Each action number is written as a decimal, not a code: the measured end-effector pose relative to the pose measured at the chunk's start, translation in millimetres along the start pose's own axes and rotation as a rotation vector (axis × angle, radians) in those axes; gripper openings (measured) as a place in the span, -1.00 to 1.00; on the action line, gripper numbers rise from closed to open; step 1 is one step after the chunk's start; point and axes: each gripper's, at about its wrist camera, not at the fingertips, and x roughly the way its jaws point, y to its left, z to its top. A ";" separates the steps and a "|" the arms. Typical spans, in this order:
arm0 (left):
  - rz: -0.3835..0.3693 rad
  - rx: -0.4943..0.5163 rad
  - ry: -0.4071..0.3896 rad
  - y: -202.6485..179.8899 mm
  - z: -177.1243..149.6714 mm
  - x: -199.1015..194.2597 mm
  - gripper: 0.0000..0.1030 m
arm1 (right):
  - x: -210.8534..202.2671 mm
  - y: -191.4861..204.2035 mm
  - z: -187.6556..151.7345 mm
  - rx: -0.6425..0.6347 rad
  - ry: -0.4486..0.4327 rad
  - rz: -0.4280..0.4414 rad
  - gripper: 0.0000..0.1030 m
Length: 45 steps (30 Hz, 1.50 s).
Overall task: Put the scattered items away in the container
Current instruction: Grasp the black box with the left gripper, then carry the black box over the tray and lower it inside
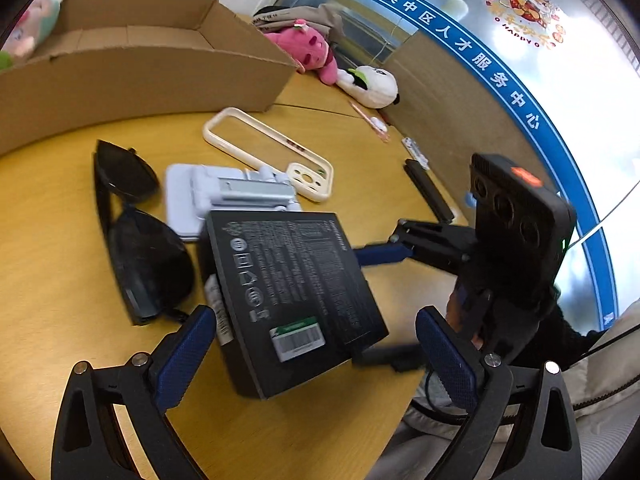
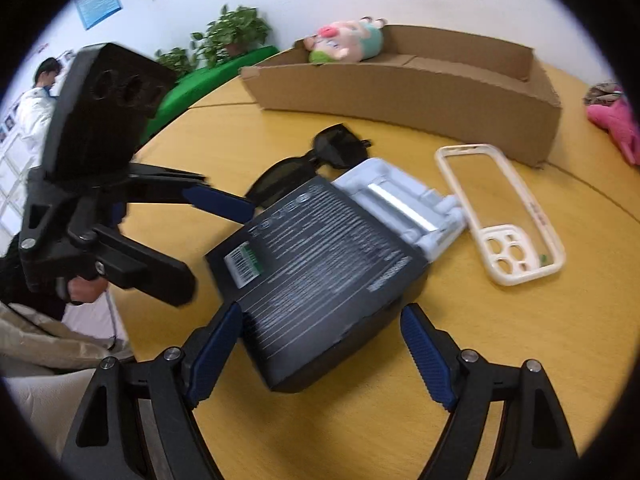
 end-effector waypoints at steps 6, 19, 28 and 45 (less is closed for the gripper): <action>0.001 -0.093 0.009 24.2 -0.4 9.2 0.88 | 18.3 13.6 -2.6 -0.077 0.046 -0.069 0.59; 0.080 -0.142 -0.021 35.3 -1.2 2.4 0.51 | 30.3 22.2 2.7 -0.094 0.004 -0.153 0.60; 0.160 -0.071 -0.110 7.3 6.0 -41.4 0.51 | 5.6 42.3 16.5 -0.116 -0.085 -0.163 0.57; 0.328 0.052 -0.340 -0.7 76.8 -146.4 0.49 | -22.8 61.2 131.4 -0.244 -0.267 -0.146 0.56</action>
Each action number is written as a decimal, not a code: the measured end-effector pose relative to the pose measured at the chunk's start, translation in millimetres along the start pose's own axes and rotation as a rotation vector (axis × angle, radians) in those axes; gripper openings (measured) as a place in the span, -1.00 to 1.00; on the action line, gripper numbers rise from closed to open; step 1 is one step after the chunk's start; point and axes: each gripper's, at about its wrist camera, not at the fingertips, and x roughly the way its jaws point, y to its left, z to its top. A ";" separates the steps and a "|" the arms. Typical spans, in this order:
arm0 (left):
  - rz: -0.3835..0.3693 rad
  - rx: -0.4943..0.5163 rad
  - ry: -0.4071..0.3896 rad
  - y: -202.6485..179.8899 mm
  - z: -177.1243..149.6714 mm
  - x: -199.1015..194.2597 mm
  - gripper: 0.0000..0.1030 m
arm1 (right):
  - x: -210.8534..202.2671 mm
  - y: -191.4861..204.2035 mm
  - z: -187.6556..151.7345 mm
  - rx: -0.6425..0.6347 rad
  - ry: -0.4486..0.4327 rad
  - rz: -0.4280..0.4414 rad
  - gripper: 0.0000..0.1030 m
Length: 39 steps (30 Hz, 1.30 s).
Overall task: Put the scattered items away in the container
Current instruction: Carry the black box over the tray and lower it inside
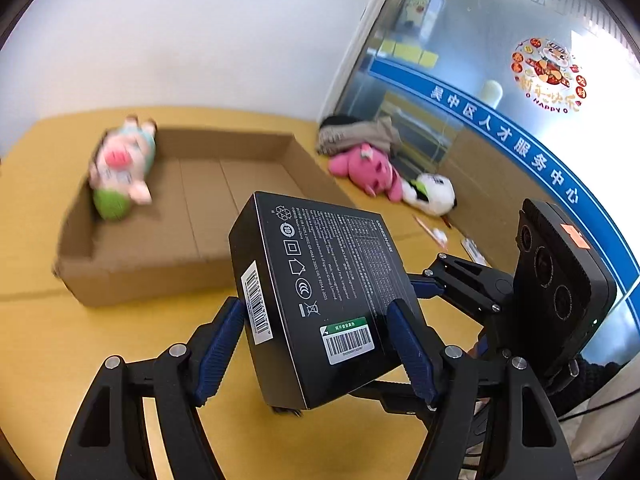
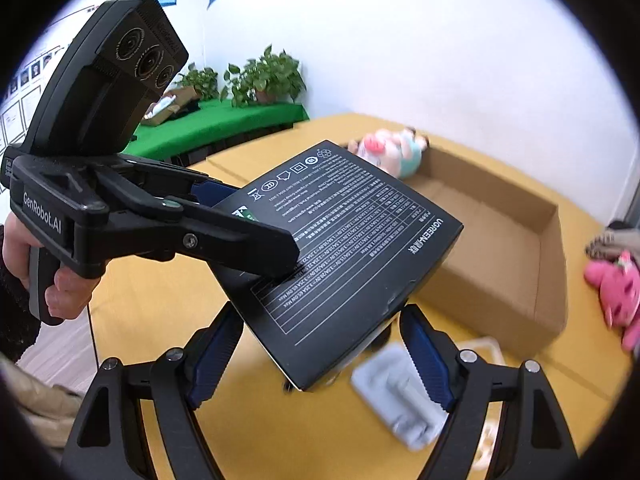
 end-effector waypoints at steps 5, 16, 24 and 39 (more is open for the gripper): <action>0.002 0.029 -0.078 8.7 39.0 -17.1 0.49 | -4.3 -12.4 41.4 -0.020 -0.062 -0.009 0.50; 0.021 0.134 -0.174 25.4 137.7 -14.8 0.49 | -1.8 -62.9 127.8 -0.060 -0.161 -0.084 0.45; 0.014 0.124 -0.192 68.6 195.6 18.2 0.50 | 37.9 -113.1 176.3 -0.062 -0.158 -0.099 0.45; -0.004 -0.003 -0.050 159.9 226.2 154.7 0.50 | 170.4 -214.5 174.9 0.029 -0.005 -0.062 0.45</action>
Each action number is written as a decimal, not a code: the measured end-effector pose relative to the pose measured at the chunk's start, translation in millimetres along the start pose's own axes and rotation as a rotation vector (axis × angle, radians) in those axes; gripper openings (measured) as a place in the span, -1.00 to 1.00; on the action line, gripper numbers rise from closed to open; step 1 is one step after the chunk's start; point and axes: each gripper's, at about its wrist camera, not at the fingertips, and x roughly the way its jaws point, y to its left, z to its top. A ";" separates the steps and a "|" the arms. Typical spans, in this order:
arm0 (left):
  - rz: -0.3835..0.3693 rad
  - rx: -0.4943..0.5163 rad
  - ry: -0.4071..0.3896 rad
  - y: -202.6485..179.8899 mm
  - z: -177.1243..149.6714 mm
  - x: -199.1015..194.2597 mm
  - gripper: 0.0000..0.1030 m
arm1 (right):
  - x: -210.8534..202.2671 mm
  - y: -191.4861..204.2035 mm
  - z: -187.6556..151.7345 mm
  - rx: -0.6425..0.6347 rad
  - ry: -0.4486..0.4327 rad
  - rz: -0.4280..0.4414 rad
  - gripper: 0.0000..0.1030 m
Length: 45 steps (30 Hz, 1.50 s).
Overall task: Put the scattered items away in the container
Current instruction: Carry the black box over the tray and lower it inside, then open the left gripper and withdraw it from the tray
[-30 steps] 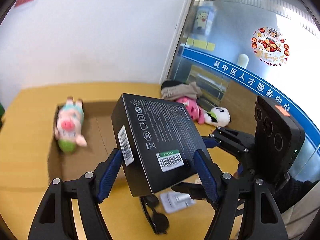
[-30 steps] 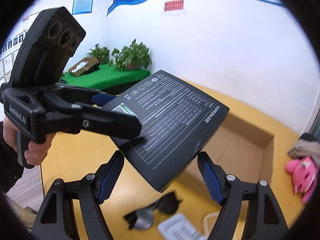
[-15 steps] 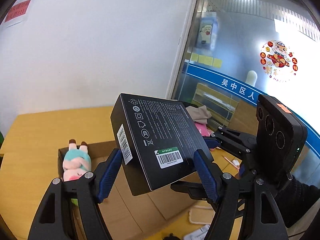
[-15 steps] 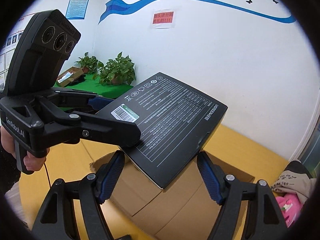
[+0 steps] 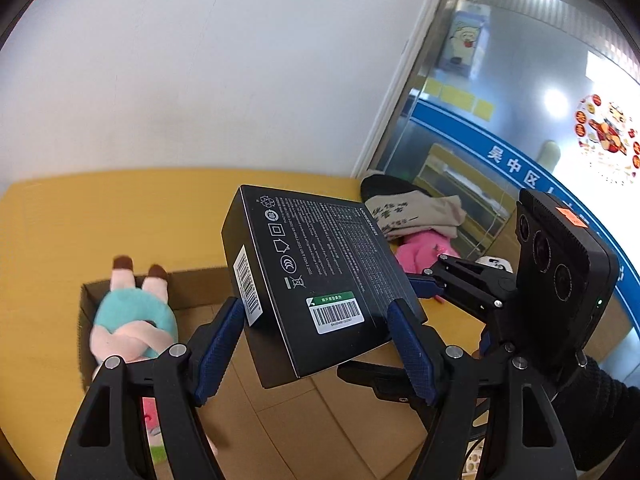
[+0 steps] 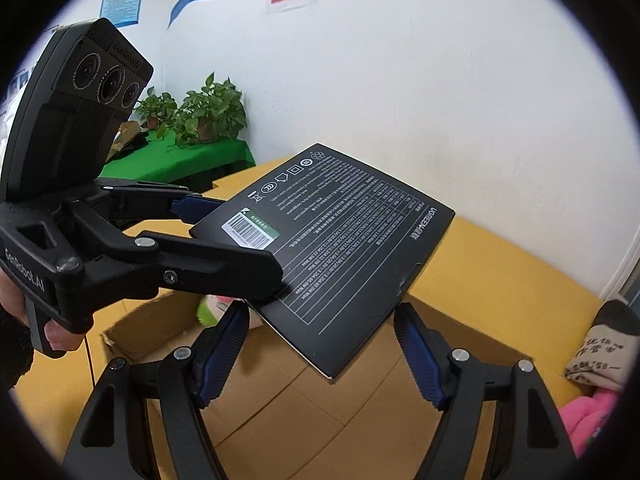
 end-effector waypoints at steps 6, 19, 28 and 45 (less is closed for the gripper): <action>0.001 -0.099 0.071 36.0 -18.5 55.1 0.51 | 52.7 -22.7 -27.8 0.072 0.080 0.034 0.45; 0.256 -0.112 0.265 44.0 -47.1 144.0 0.49 | 148.6 -43.8 -68.7 0.272 0.305 0.107 0.45; 0.295 -0.101 0.255 32.0 -48.4 134.2 0.55 | 140.5 -40.9 -72.7 0.272 0.349 0.025 0.45; 0.296 0.015 -0.078 -73.5 -87.0 -71.0 0.99 | -114.0 40.2 -90.8 0.212 0.012 -0.065 0.54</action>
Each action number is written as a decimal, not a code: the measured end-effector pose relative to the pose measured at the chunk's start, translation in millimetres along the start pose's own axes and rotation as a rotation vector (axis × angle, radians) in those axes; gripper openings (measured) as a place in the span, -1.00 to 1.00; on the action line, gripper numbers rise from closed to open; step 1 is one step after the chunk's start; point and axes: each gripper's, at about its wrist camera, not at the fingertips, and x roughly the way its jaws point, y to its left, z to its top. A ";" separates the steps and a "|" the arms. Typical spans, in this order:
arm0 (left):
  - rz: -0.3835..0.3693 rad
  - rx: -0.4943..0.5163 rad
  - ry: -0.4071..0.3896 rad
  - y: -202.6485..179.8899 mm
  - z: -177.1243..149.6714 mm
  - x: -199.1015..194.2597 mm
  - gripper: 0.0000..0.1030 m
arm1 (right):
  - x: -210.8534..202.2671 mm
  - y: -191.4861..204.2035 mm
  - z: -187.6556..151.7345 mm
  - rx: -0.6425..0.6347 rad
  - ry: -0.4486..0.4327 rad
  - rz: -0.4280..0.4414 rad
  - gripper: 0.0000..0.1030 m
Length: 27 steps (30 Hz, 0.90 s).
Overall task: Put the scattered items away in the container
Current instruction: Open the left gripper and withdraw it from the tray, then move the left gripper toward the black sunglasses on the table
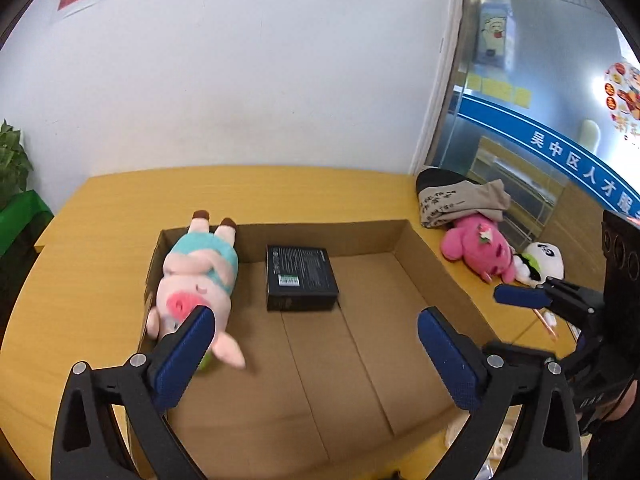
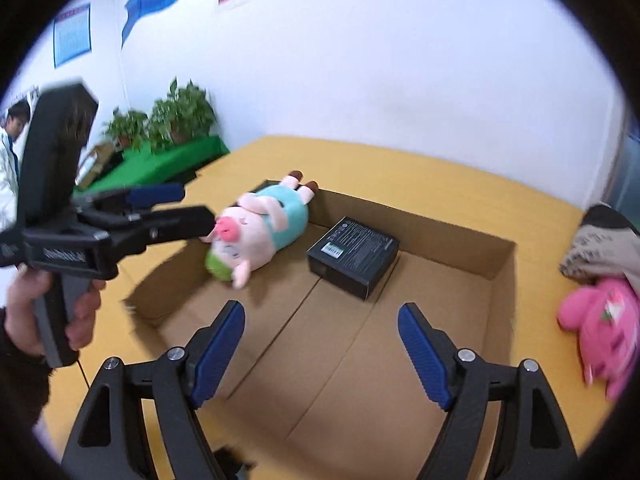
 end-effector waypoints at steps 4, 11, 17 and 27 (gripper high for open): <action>0.024 0.005 -0.005 -12.3 -35.8 -28.2 0.99 | -18.0 11.6 -21.4 0.021 0.004 -0.047 0.56; 0.073 -0.011 0.005 -22.6 -79.4 -56.4 0.99 | -35.0 26.0 -64.0 0.077 0.035 -0.077 0.56; 0.111 -0.025 0.021 -27.3 -100.9 -66.4 0.99 | -42.6 39.9 -85.4 0.085 0.054 -0.063 0.56; 0.074 -0.023 0.055 -43.7 -115.2 -64.8 0.99 | -49.8 46.0 -103.2 0.105 0.073 -0.045 0.56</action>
